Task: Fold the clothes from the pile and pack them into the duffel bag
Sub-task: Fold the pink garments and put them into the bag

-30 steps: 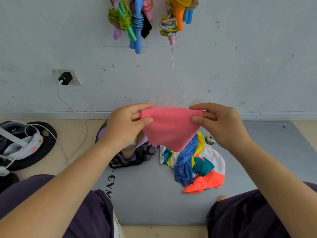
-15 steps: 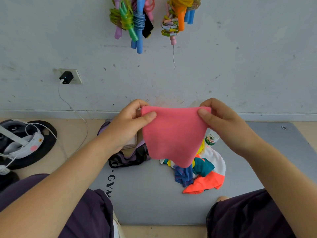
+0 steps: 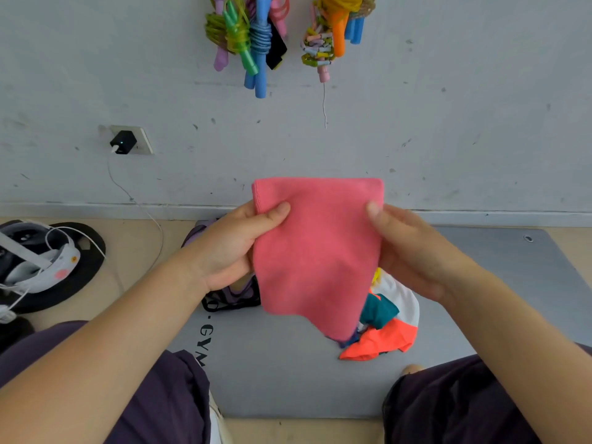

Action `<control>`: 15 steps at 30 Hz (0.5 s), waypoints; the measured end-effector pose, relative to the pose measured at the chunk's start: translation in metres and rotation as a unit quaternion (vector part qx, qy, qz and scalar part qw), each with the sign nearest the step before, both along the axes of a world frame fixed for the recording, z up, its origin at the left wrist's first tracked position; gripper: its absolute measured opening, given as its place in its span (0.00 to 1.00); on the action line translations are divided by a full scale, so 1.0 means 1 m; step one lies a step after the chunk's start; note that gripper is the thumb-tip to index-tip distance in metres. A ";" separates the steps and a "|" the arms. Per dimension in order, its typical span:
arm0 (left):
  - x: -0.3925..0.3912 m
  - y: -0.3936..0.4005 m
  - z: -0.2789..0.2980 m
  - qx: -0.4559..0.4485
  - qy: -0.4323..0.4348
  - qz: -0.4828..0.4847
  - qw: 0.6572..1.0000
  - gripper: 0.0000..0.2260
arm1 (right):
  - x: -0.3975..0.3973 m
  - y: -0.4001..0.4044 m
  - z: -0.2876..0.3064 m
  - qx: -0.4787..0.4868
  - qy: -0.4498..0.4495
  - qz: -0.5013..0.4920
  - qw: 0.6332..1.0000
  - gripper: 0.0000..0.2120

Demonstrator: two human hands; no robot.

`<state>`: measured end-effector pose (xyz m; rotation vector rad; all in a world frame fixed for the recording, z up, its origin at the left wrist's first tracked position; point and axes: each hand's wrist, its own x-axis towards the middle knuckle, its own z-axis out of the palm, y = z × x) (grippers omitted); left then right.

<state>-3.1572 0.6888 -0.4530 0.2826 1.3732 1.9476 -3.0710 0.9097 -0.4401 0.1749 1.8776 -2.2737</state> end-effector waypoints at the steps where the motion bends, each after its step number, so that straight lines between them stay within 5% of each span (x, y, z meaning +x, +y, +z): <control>1: -0.001 -0.001 0.000 -0.006 0.011 0.010 1.000 0.12 | 0.000 0.000 -0.001 0.014 -0.011 0.021 1.000 0.21; 6: -0.005 0.001 -0.006 -0.168 0.093 0.118 0.974 0.13 | -0.003 0.000 -0.007 0.091 -0.018 -0.071 0.993 0.20; 9: -0.008 0.001 -0.011 -0.152 0.073 0.147 0.975 0.24 | -0.004 0.000 -0.013 0.097 -0.020 -0.136 0.986 0.22; 12: -0.006 0.000 -0.010 -0.069 0.122 0.092 0.986 0.25 | -0.008 0.001 -0.014 0.000 -0.023 -0.151 0.988 0.09; 15: 0.003 0.004 -0.009 -0.092 0.205 0.074 0.972 0.24 | -0.009 0.001 -0.010 -0.097 -0.006 -0.094 0.991 0.04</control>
